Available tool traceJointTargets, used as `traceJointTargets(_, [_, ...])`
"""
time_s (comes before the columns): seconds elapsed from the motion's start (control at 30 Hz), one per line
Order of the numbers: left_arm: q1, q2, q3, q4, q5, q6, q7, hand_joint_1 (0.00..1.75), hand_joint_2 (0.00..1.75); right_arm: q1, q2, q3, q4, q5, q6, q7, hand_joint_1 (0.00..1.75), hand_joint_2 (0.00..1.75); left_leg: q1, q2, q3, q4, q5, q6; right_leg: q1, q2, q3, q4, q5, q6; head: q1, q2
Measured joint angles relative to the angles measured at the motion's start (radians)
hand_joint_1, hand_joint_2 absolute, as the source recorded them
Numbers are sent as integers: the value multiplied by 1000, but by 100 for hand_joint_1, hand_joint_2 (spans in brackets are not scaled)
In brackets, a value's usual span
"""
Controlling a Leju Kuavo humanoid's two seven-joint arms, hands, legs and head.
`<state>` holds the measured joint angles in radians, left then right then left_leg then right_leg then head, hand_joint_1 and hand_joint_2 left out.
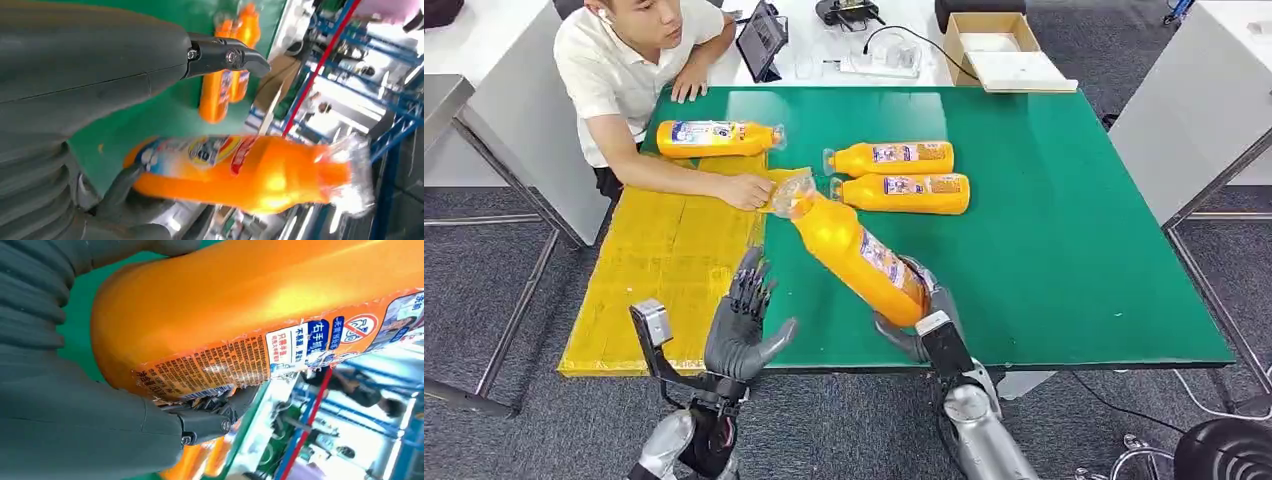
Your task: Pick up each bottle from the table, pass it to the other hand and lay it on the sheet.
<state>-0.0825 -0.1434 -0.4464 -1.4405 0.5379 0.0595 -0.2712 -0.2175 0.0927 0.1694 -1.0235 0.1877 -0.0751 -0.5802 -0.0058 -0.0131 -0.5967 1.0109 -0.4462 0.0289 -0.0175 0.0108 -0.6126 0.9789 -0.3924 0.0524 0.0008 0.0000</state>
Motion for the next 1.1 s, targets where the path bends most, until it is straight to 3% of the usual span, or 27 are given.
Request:
traceJointTargets(0.27, [-1,2,-21,0,39,-54,5,0,175,-11,29,132,3,42,61,-9,175,175,1,0,0,0,0,0,1,0,-1,0,0,0,0,0])
traceJointTargets(0.53, [-22,-4,-19,3,38,-84,-26,0,175,-23,47,253,32,107,90,-84,175,175,0,0,0,0,0,0,0,0,-1,0,0,0,-1,0])
traceJointTargets(0.83, [-25,-5,-15,12,-3,-61,-86,0,175,-36,37,346,34,57,104,-86,175,175,0,1,0,0,0,0,0,0,-2,0,0,0,-1,0])
traceJointTargets(0.87, [-24,-5,-15,12,-3,-61,-88,169,175,-37,37,349,34,56,104,-86,175,175,0,1,0,0,0,0,0,0,-2,0,0,0,0,0])
traceJointTargets(0.93, [-24,-5,-14,12,-3,-61,-89,175,175,-40,35,353,35,56,105,-86,175,175,0,1,0,0,0,0,0,0,-2,0,0,0,0,0])
traceJointTargets(0.97, [-23,-5,-14,12,-3,-61,-90,175,175,-40,33,355,35,56,105,-86,141,175,0,1,0,0,0,0,0,0,-2,0,0,0,0,0])
traceJointTargets(1.0, [-23,-5,-14,12,-5,-61,-92,175,175,-41,32,356,36,55,106,-86,59,175,0,1,0,0,0,0,0,0,-2,0,0,0,0,0])
traceJointTargets(1.03, [-23,-5,-14,12,-9,-61,-96,175,175,-43,32,357,37,53,110,-86,0,175,0,1,-1,0,0,0,0,0,-2,0,0,0,0,0])
traceJointTargets(1.1, [-23,-5,-12,12,-2,-72,-104,175,175,-45,32,363,41,44,118,-86,0,175,0,2,0,0,0,0,0,0,-2,0,0,0,0,0])
